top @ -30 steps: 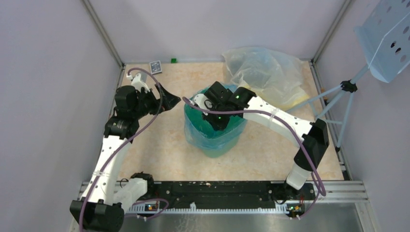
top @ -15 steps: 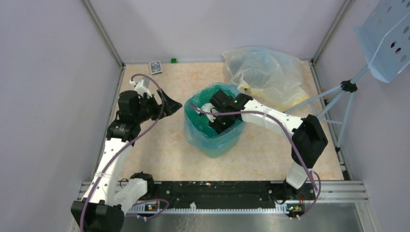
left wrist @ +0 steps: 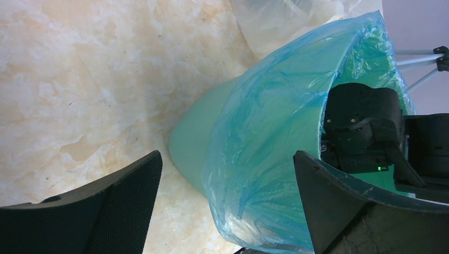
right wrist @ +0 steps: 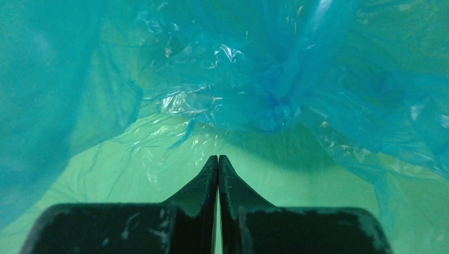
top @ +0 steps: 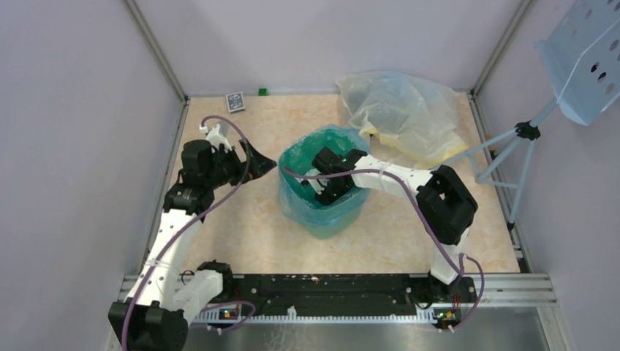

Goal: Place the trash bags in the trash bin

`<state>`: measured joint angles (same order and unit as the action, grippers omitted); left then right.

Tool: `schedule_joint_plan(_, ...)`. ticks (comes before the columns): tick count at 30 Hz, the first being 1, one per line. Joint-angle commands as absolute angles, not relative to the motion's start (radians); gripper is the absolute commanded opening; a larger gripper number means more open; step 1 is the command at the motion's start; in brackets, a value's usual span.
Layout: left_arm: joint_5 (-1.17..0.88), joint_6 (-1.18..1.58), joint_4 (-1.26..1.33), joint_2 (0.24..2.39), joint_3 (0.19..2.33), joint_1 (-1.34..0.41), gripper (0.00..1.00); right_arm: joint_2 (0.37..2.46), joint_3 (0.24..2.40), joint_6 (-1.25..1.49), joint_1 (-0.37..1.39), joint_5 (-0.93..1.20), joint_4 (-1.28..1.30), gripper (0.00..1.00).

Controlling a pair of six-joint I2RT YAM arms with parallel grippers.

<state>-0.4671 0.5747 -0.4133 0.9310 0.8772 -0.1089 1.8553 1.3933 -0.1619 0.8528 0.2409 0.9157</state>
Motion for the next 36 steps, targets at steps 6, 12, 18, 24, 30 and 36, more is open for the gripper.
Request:
schedule_joint_plan(6, -0.474, 0.554, -0.401, 0.902, 0.863, -0.103, 0.99, 1.921, 1.354, -0.149, 0.837, 0.264, 0.855, 0.0)
schedule_joint_plan(12, -0.492, 0.557, -0.4, 0.9, 0.845, -0.104, 0.99, 1.964, 1.328, -0.154, 0.821, 0.282, 0.822, 0.0)
schedule_joint_plan(18, -0.499, 0.553, -0.408, 0.893, 0.818, -0.103, 0.99, 2.041, 1.32, -0.156, 0.815, 0.297, 0.797, 0.0)
schedule_joint_plan(24, -0.491, 0.544, -0.431, 0.871, 0.785, -0.103, 0.99, 2.097, 1.325, -0.158, 0.812, 0.303, 0.806, 0.0)
schedule_joint_plan(30, -0.481, 0.533, -0.45, 0.856, 0.774, -0.103, 0.99, 2.015, 1.341, -0.144, 0.811, 0.298, 0.812, 0.0)
schedule_joint_plan(36, -0.457, 0.528, -0.474, 0.853, 0.792, -0.103, 0.99, 1.852, 1.378, -0.126, 0.811, 0.252, 0.831, 0.0)
